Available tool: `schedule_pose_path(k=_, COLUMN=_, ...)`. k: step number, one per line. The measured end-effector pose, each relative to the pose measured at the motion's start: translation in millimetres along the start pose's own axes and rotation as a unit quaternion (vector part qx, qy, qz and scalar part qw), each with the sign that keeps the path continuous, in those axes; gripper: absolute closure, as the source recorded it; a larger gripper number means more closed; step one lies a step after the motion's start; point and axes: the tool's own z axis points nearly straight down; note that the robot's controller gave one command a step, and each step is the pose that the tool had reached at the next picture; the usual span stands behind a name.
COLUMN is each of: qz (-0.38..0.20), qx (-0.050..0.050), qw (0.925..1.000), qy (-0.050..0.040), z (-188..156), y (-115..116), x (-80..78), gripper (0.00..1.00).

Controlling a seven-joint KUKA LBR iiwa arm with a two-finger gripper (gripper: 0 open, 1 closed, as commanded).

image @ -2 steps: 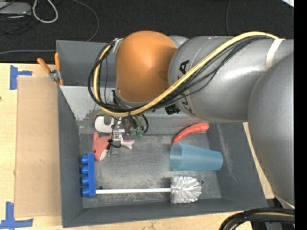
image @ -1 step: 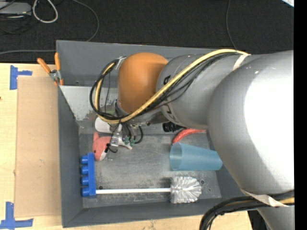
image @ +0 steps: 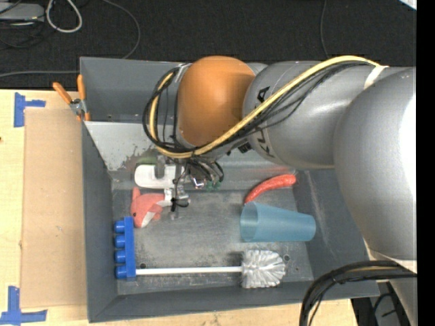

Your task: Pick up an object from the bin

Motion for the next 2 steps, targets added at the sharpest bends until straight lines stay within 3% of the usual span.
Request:
schedule_pose_path(k=1, qz=0.106, qx=0.002, qw=0.9944, qy=0.0075, z=54.4, y=22.5, x=4.5, gripper=0.00)
schedule_pose_path(k=2, qz=-0.110, qx=0.001, qw=0.9939, qy=-0.0008, z=84.1, y=-5.2, x=-1.2, gripper=0.00)
